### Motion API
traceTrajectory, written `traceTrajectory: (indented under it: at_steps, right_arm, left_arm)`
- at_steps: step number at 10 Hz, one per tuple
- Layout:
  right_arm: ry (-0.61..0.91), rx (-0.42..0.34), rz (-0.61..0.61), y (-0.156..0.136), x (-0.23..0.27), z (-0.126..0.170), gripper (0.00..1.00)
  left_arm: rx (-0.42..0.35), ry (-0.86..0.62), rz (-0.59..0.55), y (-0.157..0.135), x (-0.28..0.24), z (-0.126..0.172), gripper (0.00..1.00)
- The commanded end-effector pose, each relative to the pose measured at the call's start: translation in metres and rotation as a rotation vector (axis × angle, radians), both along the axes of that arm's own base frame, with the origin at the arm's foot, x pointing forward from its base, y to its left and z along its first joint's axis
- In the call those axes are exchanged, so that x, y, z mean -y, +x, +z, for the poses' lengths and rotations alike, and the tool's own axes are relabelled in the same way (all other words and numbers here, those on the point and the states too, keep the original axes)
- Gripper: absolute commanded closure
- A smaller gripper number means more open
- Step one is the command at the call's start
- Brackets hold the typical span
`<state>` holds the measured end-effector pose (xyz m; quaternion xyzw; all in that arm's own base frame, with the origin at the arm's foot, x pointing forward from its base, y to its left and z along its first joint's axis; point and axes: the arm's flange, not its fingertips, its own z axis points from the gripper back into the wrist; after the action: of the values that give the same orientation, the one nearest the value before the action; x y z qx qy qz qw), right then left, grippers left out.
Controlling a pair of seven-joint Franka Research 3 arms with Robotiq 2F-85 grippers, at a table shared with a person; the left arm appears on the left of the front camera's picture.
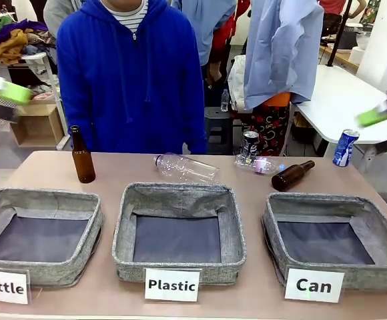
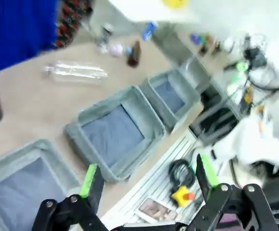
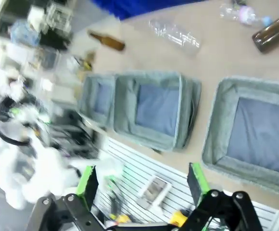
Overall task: Sort the can waste into the basket.
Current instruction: Pick up the can waste from the table and place it in the right Fabric basket.
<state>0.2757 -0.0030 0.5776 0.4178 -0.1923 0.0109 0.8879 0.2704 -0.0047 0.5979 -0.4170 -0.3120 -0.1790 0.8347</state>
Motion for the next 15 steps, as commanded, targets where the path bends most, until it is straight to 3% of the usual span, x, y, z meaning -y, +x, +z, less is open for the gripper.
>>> traceTrajectory:
  at_steps: [1,2,4,5,6,7,8,11,12,13,15]
  right_arm:
    - [0.241,0.022,-0.164,-0.047,0.040,-0.107,0.00]
    - [0.348,-0.002,-0.256,-0.059,0.073,-0.134,0.00]
    - [0.480,-0.046,-0.422,-0.066,0.129,-0.175,0.00]
    - [0.505,-0.087,-0.480,-0.063,0.152,-0.195,0.00]
    - [0.465,-0.018,-0.555,-0.059,0.171,-0.217,0.00]
    - [0.337,-0.047,-0.750,-0.058,0.182,-0.238,0.00]
    - [0.472,-0.088,-0.536,-0.031,0.249,-0.140,0.00]
    - [0.472,-0.088,-0.536,-0.031,0.249,-0.140,0.00]
    - [0.435,-0.092,-0.549,-0.027,0.256,-0.162,0.00]
    - [0.264,-0.022,-0.491,-0.004,0.223,-0.144,0.00]
    - [0.048,0.034,-0.393,0.090,0.145,-0.127,0.00]
  left_arm:
    - [-0.105,-0.294,0.216,-0.024,-0.089,-0.122,0.00]
    - [-0.156,-0.414,0.309,-0.034,-0.117,-0.154,0.00]
    - [-0.236,-0.586,0.383,-0.026,-0.148,-0.198,0.00]
    - [-0.231,-0.672,0.414,-0.028,-0.151,-0.218,0.00]
    - [-0.196,-0.709,0.446,-0.032,-0.148,-0.229,0.00]
    - [-0.217,-0.679,0.539,-0.038,-0.139,-0.240,0.00]
    - [-0.258,-0.660,0.471,-0.002,-0.247,-0.189,0.00]
    - [-0.258,-0.660,0.471,-0.002,-0.247,-0.189,0.00]
    - [-0.258,-0.660,0.471,-0.002,-0.247,-0.189,0.00]
    - [-0.258,-0.660,0.471,-0.002,-0.247,-0.189,0.00]
    - [-0.258,-0.660,0.471,-0.002,-0.247,-0.189,0.00]
